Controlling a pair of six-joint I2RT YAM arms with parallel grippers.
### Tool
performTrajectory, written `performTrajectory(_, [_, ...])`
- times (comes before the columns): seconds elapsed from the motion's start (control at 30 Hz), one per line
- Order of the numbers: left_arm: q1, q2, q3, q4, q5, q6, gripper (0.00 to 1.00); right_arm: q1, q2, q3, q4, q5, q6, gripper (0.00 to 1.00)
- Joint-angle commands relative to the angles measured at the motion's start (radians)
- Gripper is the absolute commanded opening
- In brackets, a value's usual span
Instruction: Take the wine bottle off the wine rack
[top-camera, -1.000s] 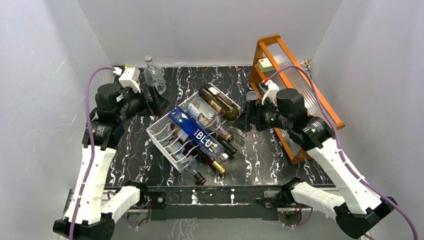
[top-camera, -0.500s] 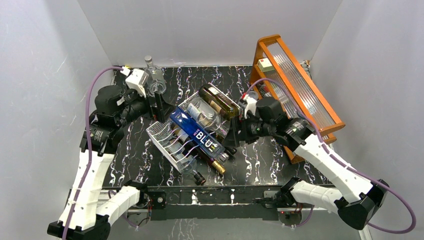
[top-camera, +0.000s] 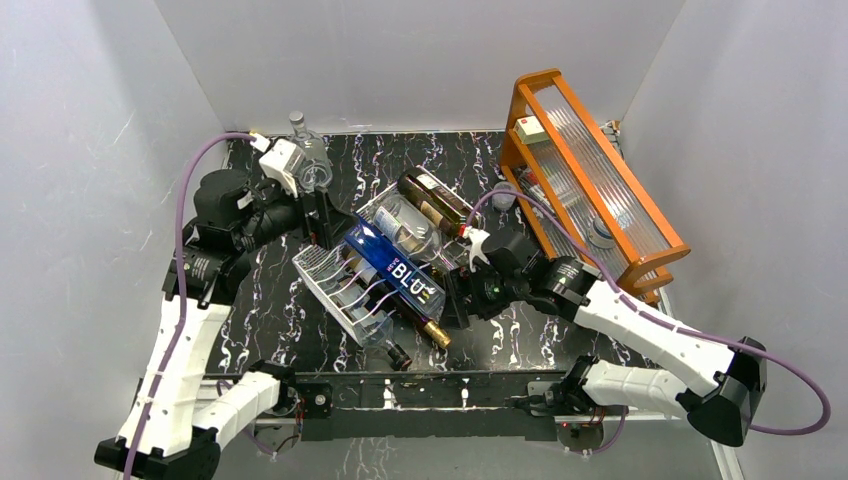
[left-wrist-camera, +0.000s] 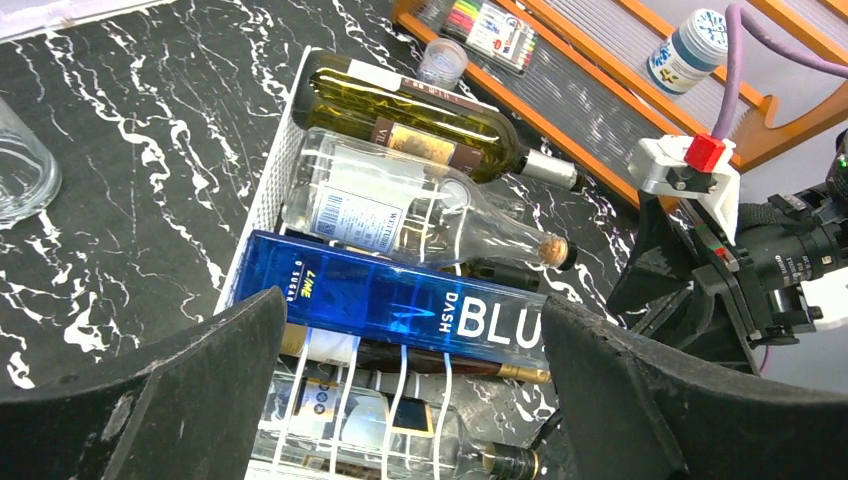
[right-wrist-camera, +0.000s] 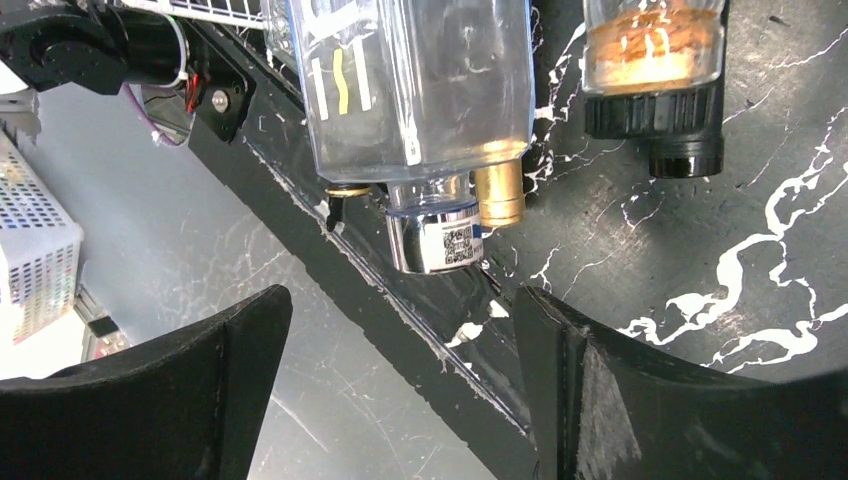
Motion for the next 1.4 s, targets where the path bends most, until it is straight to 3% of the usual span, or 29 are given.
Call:
performTrajectory(0.0, [-0.005, 0.032, 0.016, -0.027, 0.050, 0.012, 0.98, 0.000, 0.008, -0.012, 0.095, 0.043, 0.010, 0.89])
performTrajectory(0.17, [-0.006, 0.055, 0.038, -0.052, 0.057, 0.013, 0.98, 0.000, 0.001, -0.045, 0.150, 0.095, -0.003, 0.78])
performTrajectory(0.87, [-0.007, 0.105, 0.080, -0.089, 0.088, -0.033, 0.98, 0.000, 0.074, -0.125, 0.311, -0.030, -0.058, 0.68])
performTrajectory(1.07, [-0.007, 0.113, 0.081, -0.087, 0.072, -0.052, 0.98, 0.000, 0.092, -0.114, 0.313, -0.045, -0.068, 0.59])
performTrajectory(1.37, [-0.006, 0.124, 0.069, -0.074, 0.103, -0.066, 0.98, -0.001, 0.066, -0.040, 0.250, -0.022, -0.071, 0.38])
